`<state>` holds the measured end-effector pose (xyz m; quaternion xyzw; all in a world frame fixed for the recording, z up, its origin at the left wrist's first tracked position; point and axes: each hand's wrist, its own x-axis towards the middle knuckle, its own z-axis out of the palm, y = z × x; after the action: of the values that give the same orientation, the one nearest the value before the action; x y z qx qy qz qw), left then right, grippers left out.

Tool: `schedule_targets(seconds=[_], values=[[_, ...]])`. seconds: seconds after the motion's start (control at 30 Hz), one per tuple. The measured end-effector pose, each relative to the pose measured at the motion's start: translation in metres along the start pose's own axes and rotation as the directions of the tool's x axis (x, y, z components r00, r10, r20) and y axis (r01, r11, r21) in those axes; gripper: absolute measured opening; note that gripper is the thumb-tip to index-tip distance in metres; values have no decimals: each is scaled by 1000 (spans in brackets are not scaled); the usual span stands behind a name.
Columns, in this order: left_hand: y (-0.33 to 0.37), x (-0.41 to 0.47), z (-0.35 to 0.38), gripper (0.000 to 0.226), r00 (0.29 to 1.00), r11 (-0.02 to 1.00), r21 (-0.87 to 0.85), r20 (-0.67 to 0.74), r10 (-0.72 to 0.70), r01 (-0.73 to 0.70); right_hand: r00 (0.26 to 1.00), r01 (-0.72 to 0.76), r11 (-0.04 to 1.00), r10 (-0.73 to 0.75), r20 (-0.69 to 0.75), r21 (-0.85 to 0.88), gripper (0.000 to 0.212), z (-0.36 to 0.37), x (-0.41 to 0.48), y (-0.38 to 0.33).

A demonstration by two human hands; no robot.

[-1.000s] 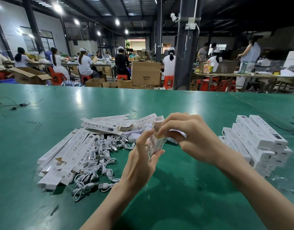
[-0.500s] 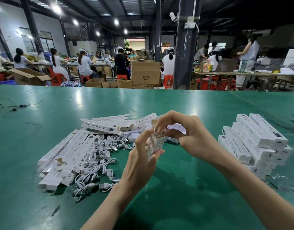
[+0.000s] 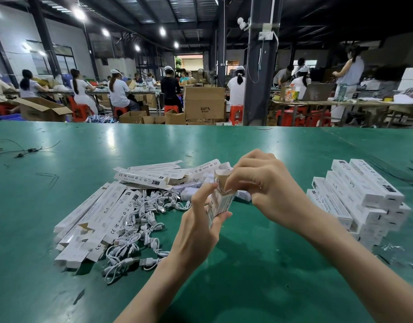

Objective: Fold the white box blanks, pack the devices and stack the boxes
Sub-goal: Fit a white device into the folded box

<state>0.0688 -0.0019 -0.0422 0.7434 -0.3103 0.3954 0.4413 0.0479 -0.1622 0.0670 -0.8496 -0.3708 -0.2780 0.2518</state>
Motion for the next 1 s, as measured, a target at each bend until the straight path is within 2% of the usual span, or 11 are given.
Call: schedule_targets(seconds=[0.17, 0.4, 0.53, 0.7, 0.87, 1.0], values=[[1, -2, -1, 78, 1000, 1000, 3, 22, -9, 9, 999, 25, 996, -22, 28, -83, 38, 4, -1, -4], [2, 0, -1, 85, 1000, 1000, -3, -5, -3, 3, 997, -60, 993, 55, -55, -103, 24, 5, -1, -9], [2, -1, -1, 81, 1000, 999, -35, -13, -14, 14, 999, 17, 977, -22, -24, -211, 23, 6, -1, -13], [0, -1, -3, 79, 995, 995, -52, -43, -87, 84, 989, 143, 911, -115, 95, -387, 19, 8, -3, -20], [3, 1, -4, 76, 996, 997, -43, -50, -67, 65, 985, 68, 952, -15, 175, -300, 36, 3, -2, -24], [1, 0, 0, 75, 998, 999, -23, -60, -32, 31, 971, 57, 959, 10, 237, -277, 34, 7, -4, -21]])
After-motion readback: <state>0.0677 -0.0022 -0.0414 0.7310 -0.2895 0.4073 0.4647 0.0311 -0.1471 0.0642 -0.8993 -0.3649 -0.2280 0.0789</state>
